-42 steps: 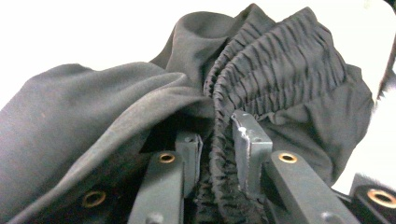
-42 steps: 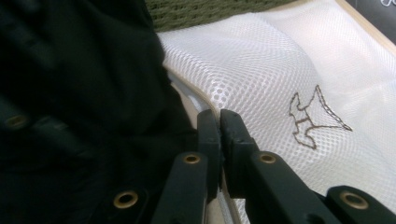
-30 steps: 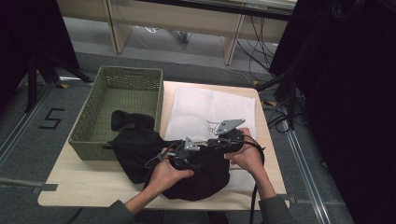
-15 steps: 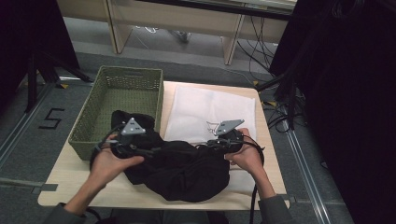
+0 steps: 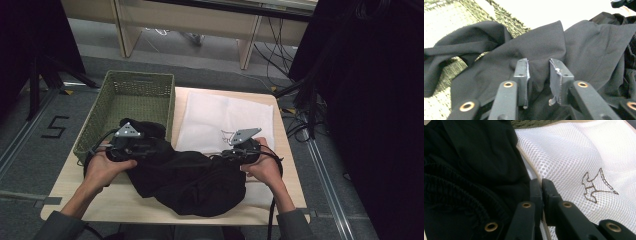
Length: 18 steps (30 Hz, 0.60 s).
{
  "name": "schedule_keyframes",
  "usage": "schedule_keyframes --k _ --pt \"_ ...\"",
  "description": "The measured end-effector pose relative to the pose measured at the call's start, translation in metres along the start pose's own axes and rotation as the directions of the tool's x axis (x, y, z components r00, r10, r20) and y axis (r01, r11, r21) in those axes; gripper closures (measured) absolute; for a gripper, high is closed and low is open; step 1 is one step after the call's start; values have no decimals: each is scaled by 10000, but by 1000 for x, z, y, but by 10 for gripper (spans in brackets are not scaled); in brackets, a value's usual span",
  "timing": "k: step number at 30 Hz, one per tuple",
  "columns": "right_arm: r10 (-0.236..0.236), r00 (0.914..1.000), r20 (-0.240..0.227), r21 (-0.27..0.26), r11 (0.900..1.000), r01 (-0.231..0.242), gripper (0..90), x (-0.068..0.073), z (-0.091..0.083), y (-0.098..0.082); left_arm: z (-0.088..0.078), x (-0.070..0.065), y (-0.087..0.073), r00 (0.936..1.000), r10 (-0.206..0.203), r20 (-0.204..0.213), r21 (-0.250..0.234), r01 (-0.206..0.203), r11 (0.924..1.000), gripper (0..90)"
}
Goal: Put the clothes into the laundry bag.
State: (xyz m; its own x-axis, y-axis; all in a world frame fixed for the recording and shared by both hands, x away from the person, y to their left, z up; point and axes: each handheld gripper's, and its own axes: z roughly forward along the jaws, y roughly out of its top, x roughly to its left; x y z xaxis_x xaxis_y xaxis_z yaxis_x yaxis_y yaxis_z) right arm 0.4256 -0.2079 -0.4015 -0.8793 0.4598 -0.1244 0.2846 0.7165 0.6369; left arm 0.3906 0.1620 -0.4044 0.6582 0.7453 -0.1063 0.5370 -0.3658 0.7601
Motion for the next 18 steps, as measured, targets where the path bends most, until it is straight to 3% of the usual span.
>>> schedule_keyframes --k 1,3,8,9,10,12,13,14,15,16,17,18 --pt "-9 10000 4 -7 10000 9 882 0 0 0 -1 0 0 9999 -11 142 -95 12 10000 712" --pt "-37 10000 7 -32 10000 37 882 -1 0 0 -3 0 1 9998 -108 176 -303 113 9995 864" --pt "-46 10000 4 -37 10000 46 882 -1 0 0 -7 -11 3 9999 140 -25 -443 -141 9989 873" --pt "-42 10000 -16 -32 10000 42 882 -2 -1 0 -14 -24 9 9988 494 16 -716 -491 9962 873" --pt "-42 10000 -16 -32 10000 42 882 -2 -1 0 -14 -24 9 9988 494 16 -716 -491 9962 873" --pt "-32 10000 -13 -44 10000 32 882 -2 0 -1 -24 -53 21 9932 1059 478 -1237 -994 9873 875" --pt "-32 10000 -13 -44 10000 32 882 -2 0 -1 -24 -53 21 9932 1059 478 -1237 -994 9873 876" --pt "-35 10000 -32 -54 10000 35 882 -2 0 -1 -24 -72 25 9872 1441 689 -1433 -1332 9807 876" --pt "-34 10000 -2 -49 10000 34 882 -2 0 -1 -23 -81 25 9826 1619 911 -1495 -1473 9777 880" --pt "38 10000 -18 -32 10000 -39 882 -2 -1 -1 -18 -103 25 9677 1828 1734 -1667 -1541 9739 884" --pt "52 10000 -27 -27 10000 -52 882 -2 -1 -1 -18 -103 25 9677 1828 1734 -1667 -1541 9739 884" --pt "86 10000 -49 -24 10000 -86 882 -1 -1 -1 -8 -128 24 9443 2299 2355 -1462 -1994 9690 884"
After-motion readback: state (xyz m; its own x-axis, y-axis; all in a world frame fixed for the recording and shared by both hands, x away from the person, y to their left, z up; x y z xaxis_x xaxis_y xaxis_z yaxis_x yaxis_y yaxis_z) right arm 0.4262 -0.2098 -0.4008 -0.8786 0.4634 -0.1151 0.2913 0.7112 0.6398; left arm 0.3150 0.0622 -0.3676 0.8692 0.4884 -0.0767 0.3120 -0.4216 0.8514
